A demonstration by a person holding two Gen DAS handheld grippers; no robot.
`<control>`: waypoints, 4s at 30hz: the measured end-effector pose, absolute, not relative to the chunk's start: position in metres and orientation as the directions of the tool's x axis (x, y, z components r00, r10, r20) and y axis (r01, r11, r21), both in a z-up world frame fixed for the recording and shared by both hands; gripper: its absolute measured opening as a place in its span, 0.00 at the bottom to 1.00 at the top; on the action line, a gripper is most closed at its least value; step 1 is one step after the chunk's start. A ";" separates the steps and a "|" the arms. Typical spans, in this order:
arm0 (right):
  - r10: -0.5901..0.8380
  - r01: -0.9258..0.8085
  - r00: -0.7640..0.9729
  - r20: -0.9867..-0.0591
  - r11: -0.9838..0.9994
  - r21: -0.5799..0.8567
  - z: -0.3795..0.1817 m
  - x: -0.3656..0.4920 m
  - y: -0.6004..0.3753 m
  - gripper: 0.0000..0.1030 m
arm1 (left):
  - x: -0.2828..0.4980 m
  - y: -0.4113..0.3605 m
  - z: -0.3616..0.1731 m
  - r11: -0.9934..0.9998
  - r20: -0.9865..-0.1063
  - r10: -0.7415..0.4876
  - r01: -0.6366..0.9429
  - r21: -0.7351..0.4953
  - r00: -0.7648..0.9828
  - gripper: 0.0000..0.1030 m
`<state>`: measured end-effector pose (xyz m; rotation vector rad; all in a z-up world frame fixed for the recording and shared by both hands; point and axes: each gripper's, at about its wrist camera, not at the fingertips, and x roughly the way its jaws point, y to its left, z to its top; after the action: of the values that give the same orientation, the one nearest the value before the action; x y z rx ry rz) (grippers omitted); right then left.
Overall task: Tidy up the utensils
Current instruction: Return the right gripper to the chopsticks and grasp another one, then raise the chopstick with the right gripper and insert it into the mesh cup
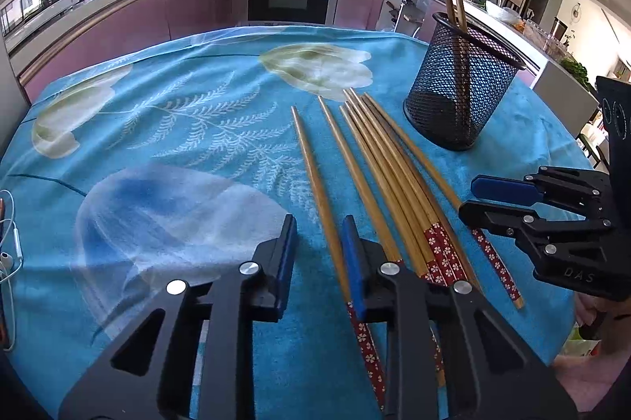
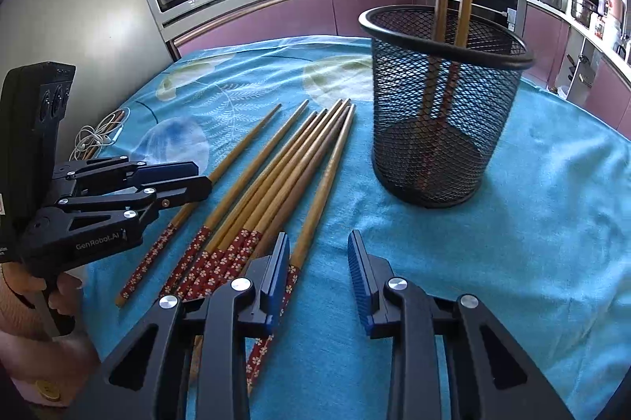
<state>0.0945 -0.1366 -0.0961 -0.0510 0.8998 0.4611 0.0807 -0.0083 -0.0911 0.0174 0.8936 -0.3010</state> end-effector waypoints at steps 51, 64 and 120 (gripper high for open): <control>0.417 -0.438 0.480 -0.772 0.876 0.201 -0.097 0.125 -0.125 0.07 | 0.100 -0.022 -0.098 0.942 -0.792 -0.296 0.300 -0.150 0.535 0.09; 0.487 -0.457 0.550 -0.679 0.856 0.243 -0.064 0.106 -0.147 0.06 | 0.094 -0.023 -0.079 0.935 -0.762 -0.319 0.318 -0.156 0.564 0.07; 0.435 -0.352 0.670 -0.601 0.900 0.258 0.008 0.181 -0.217 0.06 | 0.164 -0.120 0.043 0.836 -0.588 -0.492 0.536 -0.114 0.642 0.08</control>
<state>0.1812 -0.2166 0.0080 0.1241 0.7089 0.4448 0.1635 -0.1205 0.0431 0.0726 0.6474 -0.5865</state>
